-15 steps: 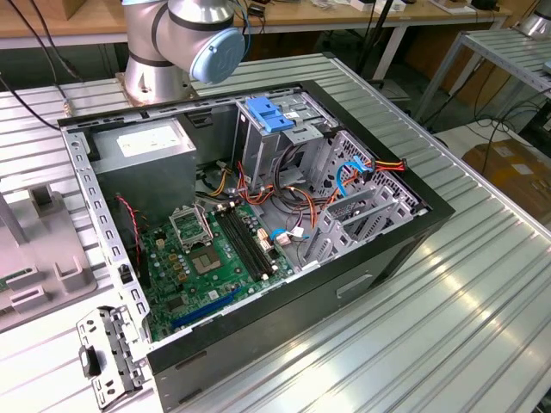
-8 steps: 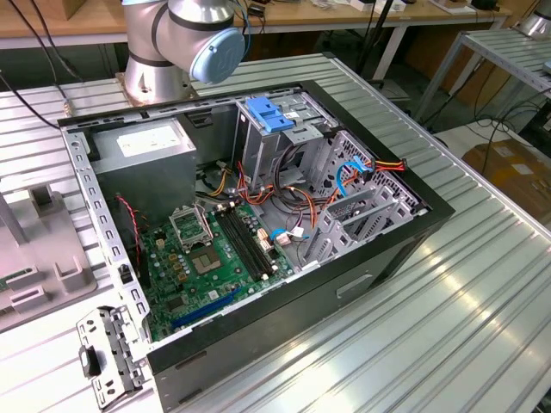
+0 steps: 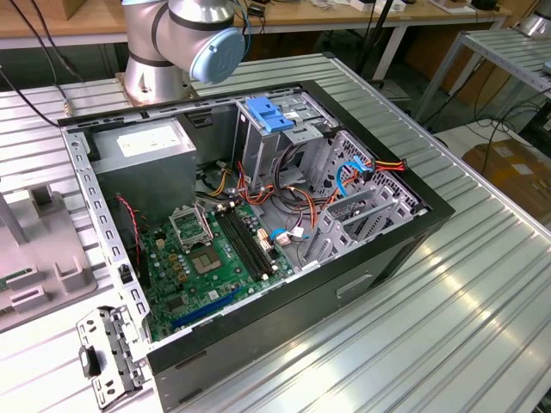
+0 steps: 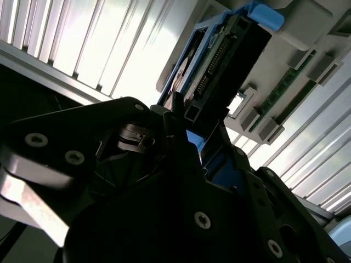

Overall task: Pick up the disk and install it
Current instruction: 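Pick up the disk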

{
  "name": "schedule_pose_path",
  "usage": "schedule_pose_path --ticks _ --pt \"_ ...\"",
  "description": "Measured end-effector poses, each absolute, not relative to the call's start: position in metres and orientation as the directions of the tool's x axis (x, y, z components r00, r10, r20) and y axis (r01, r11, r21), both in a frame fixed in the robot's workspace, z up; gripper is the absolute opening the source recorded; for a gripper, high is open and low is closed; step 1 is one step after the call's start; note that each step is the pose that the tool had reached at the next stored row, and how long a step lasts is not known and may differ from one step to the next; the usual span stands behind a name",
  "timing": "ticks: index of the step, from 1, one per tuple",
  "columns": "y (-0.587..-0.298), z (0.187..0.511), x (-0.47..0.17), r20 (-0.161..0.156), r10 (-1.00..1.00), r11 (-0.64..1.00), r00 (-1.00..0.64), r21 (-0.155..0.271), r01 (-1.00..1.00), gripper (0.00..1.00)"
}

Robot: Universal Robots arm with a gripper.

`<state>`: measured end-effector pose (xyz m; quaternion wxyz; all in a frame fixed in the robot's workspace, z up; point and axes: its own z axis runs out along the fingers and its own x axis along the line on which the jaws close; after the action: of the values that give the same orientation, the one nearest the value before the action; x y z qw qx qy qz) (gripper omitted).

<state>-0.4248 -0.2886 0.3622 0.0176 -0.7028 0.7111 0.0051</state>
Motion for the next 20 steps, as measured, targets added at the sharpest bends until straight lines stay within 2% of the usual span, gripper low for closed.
schedule_pose_path --ticks 20 --pt "-0.289 0.383 -0.425 -0.034 -0.999 0.012 -0.011 -0.017 -1.000 0.37"
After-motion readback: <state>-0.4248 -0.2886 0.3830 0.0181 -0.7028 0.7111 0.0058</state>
